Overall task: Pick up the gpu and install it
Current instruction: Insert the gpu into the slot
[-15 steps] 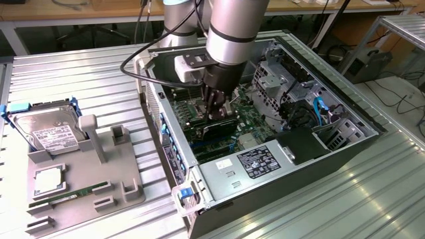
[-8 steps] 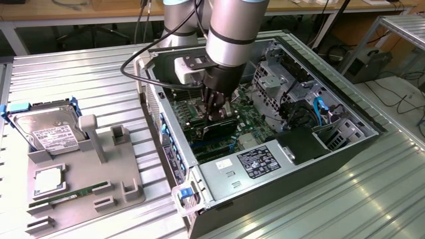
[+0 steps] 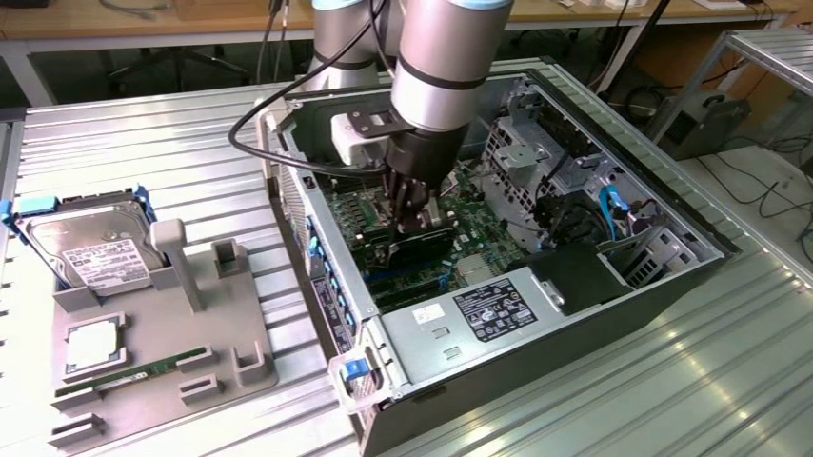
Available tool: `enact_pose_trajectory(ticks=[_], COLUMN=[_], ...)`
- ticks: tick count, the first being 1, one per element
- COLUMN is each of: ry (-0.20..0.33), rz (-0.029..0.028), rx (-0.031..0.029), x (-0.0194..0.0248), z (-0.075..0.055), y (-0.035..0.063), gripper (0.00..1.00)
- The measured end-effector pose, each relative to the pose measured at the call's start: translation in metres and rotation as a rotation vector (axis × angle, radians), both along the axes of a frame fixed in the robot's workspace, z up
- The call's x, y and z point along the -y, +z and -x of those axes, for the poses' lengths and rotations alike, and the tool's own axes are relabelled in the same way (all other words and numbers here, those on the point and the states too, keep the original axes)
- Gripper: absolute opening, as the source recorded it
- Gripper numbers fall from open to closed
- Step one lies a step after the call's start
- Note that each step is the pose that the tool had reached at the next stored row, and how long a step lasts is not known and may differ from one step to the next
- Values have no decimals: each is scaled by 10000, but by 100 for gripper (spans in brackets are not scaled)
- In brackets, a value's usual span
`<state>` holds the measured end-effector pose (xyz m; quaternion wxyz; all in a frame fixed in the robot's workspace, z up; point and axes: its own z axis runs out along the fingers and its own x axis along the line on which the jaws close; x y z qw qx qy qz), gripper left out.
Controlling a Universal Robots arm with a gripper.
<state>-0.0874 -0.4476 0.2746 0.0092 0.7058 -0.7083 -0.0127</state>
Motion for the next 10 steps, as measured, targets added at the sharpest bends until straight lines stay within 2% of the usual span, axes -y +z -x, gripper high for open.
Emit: enact_pose_trajectory(ticks=[4,7,10], ry=[-1,1,-1], rz=[-17,-1,-11], rx=[7,1,5], x=[-2,1,0], z=[9,11,12], y=[-39,-42,-38], gripper=[11,11,11])
